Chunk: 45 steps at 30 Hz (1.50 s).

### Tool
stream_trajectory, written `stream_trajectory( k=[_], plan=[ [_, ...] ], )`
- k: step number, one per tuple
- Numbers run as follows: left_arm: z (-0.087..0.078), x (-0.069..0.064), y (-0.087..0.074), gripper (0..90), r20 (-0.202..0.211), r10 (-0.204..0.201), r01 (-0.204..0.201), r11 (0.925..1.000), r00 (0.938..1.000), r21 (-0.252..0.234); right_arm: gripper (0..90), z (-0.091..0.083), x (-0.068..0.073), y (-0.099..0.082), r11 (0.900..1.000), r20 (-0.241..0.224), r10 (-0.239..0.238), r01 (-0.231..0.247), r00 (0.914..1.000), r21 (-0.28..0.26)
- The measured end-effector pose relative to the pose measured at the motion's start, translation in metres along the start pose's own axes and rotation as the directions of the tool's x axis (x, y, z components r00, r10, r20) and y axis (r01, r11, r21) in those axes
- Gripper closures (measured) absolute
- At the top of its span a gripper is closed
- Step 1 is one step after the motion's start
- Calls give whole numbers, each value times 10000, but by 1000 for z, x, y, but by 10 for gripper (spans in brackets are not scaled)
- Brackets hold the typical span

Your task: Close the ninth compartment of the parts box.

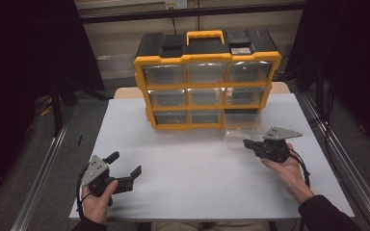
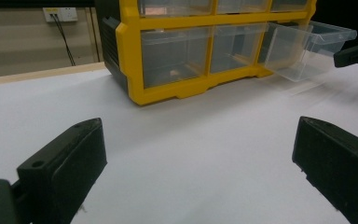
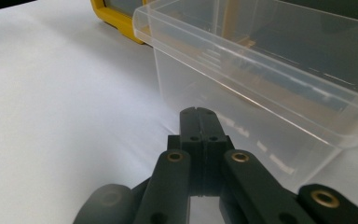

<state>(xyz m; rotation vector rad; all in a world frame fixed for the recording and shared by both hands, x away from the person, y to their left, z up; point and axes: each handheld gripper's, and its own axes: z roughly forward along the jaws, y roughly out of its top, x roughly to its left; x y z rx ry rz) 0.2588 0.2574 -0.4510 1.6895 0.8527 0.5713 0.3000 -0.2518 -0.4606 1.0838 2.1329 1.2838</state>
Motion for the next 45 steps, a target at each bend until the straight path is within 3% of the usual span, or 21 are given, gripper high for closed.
stream_trajectory(
  k=[9, 34, 45],
  plan=[
    [0, 0, 0, 26, 2, 27, -27, 10000, 10000, 15, 900, 8, -3, 2, 9998, 294, -119, 123, 9995, -151],
    [-1, -1, 0, 26, -43, -41, 41, 10000, 10000, -52, 900, 15, -6, 6, 9993, 459, -106, 122, 9989, -347],
    [0, -2, 1, 26, 16, 249, -249, 9997, 9997, 49, 900, 17, -8, 7, 9992, 556, -39, 61, 9984, -395]
  ],
)
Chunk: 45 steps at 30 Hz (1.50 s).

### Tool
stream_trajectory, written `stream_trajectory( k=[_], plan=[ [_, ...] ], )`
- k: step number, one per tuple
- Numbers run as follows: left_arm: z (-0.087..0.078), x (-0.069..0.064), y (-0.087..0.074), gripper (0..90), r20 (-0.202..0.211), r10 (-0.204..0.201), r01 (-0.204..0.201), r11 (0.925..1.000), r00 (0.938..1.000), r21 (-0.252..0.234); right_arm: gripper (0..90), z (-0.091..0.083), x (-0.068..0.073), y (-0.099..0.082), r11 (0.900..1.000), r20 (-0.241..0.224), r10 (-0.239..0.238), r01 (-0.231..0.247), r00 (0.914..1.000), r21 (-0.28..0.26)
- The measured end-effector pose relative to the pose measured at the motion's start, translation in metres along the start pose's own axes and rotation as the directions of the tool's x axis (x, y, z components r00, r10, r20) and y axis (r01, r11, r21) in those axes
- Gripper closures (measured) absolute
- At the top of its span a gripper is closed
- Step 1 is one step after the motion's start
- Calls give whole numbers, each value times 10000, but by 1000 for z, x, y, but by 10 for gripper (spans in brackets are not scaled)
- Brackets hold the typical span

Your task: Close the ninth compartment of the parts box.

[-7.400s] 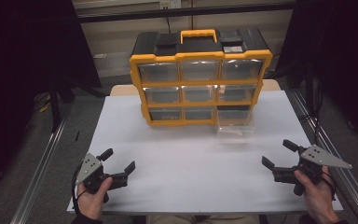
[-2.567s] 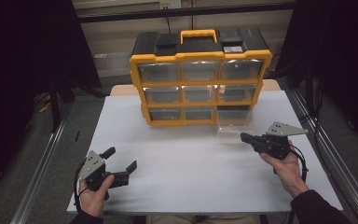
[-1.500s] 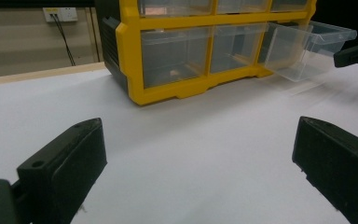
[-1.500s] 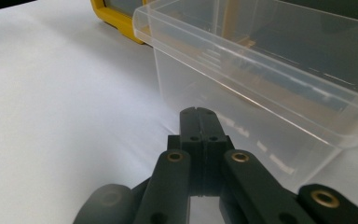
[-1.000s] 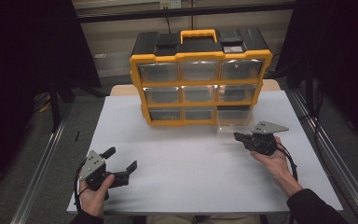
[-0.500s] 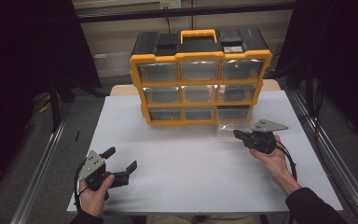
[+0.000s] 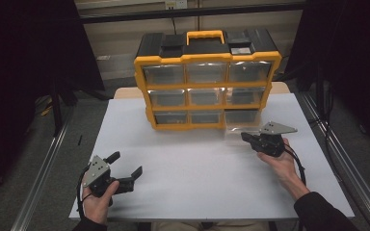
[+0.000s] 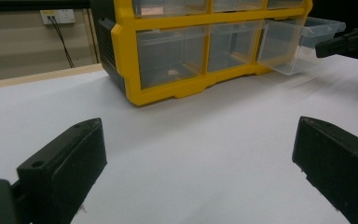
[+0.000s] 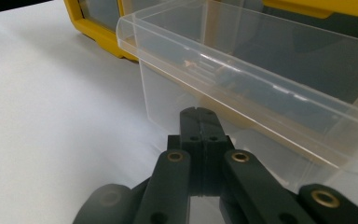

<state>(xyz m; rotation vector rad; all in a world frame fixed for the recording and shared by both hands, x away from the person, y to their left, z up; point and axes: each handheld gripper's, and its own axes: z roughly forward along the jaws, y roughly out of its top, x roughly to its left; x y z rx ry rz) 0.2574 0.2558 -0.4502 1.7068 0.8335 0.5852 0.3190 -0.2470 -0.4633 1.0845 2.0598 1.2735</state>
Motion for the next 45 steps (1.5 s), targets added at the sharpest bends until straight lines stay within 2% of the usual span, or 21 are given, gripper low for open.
stream_trajectory(
  k=[5, 7, 14, 24, 45],
  plan=[
    [0, 0, 0, 26, -51, -145, 145, 9999, 9999, -61, 900, 1, -1, 0, 10000, -1, -30, 30, 10000, -16],
    [-1, 1, 0, 26, -56, -26, 26, 10000, 10000, -50, 900, 1, -1, 0, 10000, 23, 1, -1, 10000, -5],
    [-1, 1, 0, 26, -70, -12, 12, 10000, 10000, -49, 900, 3, -2, 1, 10000, 84, -16, 17, 10000, -54],
    [0, 0, 0, 27, -48, -135, 134, 9999, 9999, -72, 900, 7, -3, 4, 9999, 80, 60, -60, 10000, -95],
    [-1, 0, 0, 27, -22, -106, 106, 9999, 9999, -41, 900, 13, -7, 7, 9999, 211, 65, -62, 9998, -142]
  ],
)
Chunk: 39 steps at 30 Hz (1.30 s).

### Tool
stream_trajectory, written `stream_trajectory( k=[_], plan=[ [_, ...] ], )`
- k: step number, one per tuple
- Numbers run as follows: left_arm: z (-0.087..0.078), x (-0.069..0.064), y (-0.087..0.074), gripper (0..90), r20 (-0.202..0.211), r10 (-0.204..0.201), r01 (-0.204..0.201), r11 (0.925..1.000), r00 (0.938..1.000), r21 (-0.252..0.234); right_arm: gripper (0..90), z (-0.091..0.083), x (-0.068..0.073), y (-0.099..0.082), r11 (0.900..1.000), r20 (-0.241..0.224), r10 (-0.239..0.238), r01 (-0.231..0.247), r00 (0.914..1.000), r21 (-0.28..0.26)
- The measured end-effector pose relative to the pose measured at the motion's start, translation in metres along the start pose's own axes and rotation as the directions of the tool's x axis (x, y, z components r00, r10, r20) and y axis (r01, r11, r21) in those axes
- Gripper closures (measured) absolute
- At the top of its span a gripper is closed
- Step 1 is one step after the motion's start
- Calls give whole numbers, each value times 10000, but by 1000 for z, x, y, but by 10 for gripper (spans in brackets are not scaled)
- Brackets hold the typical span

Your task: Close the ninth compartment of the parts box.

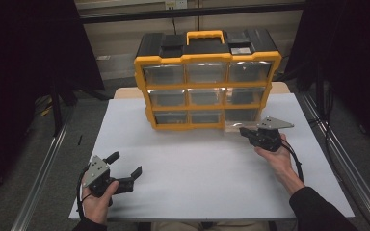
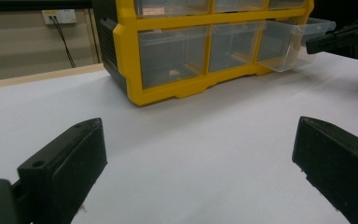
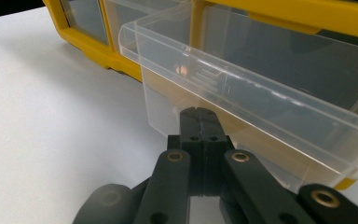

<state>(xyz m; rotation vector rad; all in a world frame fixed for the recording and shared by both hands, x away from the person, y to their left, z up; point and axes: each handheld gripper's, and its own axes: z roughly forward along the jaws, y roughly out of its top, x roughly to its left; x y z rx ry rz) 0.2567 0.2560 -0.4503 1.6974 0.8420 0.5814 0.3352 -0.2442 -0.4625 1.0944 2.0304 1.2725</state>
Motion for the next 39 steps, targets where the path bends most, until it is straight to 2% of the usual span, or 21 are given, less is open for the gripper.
stream_trajectory(
  k=[39],
  plan=[
    [-1, 1, 0, 27, -76, 26, -26, 10000, 10000, -50, 900, 6, -6, 1, 10000, 220, 60, -59, 9997, -54]
  ],
)
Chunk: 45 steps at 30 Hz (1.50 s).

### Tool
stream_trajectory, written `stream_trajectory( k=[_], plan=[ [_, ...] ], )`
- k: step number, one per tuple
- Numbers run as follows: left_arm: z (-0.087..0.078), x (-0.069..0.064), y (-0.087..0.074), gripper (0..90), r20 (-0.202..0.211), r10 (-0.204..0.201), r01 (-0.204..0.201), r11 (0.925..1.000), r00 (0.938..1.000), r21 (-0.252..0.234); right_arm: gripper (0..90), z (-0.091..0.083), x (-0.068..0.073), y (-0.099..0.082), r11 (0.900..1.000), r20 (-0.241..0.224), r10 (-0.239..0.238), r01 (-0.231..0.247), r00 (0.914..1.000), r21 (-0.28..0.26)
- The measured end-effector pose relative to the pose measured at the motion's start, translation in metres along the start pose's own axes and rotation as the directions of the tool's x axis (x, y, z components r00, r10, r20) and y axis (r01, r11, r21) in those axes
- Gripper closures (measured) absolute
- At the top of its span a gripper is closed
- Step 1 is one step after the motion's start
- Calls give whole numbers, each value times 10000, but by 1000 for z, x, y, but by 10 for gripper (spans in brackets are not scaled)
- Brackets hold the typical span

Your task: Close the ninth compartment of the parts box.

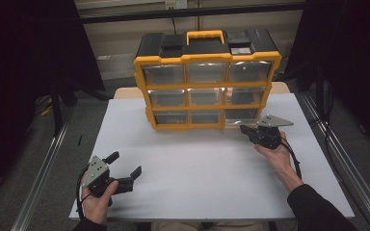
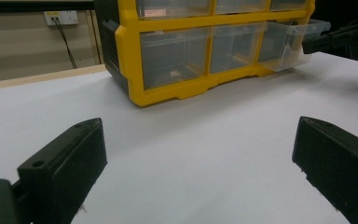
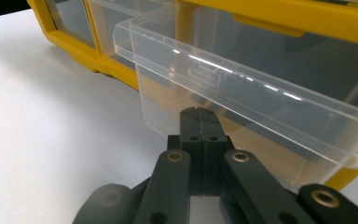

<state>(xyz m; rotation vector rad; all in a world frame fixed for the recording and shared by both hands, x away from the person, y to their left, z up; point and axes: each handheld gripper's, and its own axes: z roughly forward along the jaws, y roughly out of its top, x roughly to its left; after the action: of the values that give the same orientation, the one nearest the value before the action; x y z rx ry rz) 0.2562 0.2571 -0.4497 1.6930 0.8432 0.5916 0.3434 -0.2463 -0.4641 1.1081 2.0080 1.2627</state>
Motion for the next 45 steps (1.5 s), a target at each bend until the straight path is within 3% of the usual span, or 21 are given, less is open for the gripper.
stream_trajectory(
  k=[45],
  plan=[
    [0, 0, 0, 26, -3, -3, 3, 10000, 10000, 4, 900, 11, -8, 4, 10000, 275, 85, -83, 9996, -47]
  ],
)
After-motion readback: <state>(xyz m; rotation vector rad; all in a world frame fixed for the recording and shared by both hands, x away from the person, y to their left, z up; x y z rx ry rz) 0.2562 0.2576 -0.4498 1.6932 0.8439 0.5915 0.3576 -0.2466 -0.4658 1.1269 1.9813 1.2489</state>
